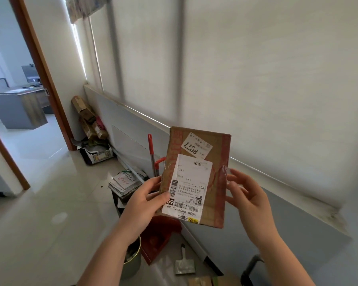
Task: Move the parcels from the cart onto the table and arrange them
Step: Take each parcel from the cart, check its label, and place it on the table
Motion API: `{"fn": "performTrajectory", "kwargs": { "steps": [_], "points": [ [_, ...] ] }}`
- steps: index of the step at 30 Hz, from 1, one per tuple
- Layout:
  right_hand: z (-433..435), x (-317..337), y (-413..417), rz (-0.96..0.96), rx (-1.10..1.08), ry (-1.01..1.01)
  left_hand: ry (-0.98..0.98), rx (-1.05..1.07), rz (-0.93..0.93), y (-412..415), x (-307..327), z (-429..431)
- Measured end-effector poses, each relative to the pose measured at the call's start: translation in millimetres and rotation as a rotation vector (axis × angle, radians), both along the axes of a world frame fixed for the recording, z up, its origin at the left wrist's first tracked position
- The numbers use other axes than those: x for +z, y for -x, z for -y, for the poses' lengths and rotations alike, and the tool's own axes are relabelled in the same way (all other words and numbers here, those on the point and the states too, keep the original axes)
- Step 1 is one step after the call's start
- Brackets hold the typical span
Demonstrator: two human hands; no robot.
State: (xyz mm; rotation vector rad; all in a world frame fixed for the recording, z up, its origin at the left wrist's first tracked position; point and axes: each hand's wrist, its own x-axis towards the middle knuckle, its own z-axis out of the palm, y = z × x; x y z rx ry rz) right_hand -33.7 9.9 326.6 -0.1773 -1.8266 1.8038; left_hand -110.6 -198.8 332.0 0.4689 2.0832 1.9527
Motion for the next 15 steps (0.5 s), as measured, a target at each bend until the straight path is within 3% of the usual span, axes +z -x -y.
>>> {"fn": "performTrajectory", "kwargs": {
  "steps": [5,12,15],
  "points": [
    [-1,10,-14,0.1,-0.023,0.015,0.079,-0.15,0.02,-3,13,17],
    [2,17,-68,0.227,-0.149,-0.508,0.128,-0.329,0.074,-14,15,47],
    [24,12,-101,0.261,-0.042,-0.501,0.146,-0.342,0.052,-24,12,58]
  ]
}}
